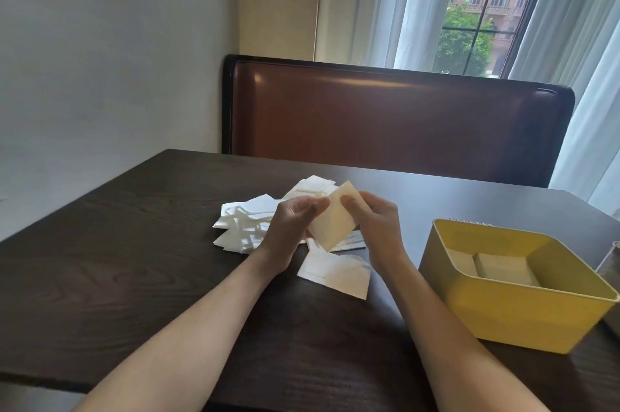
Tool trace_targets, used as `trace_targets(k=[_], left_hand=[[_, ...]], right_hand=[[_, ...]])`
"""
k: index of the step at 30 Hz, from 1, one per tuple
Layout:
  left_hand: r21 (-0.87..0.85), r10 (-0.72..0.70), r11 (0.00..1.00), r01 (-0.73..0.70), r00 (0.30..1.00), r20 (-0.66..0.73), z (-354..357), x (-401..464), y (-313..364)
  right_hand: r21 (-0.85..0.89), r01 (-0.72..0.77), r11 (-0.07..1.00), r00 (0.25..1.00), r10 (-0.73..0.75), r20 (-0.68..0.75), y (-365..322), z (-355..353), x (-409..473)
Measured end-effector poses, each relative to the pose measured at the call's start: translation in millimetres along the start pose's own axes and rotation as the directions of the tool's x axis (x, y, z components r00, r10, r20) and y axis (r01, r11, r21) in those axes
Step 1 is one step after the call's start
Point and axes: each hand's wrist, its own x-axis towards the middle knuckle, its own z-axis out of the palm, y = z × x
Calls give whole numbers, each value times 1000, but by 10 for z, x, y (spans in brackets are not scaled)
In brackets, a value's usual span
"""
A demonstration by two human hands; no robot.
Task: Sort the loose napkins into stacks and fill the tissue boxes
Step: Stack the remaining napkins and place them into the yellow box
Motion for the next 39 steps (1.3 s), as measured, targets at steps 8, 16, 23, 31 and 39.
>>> trace_targets(k=[8,16,23,31,39], left_hand=[[-346,-214,928,136,957,-196,-79,31,96],[-719,-398,647,256,917,-32,-103,-70,239],[-722,-394,635,274,919,2,-144,-40,214],[-696,-388,684,218,917,-94,-132,-22,198],[-471,-449,763,444,887,108,146,-87,157]], right_hand=[[-400,-132,907,991,122,-51,133,-79,65],[-707,-26,707,872,362,330,89,-75,-26],[-697,57,715,823,362,438,52,-46,-45],[111,-261,959,932,220,287,-188,-120,-29],[24,-171,985,979,168,113,-39,1,-20]])
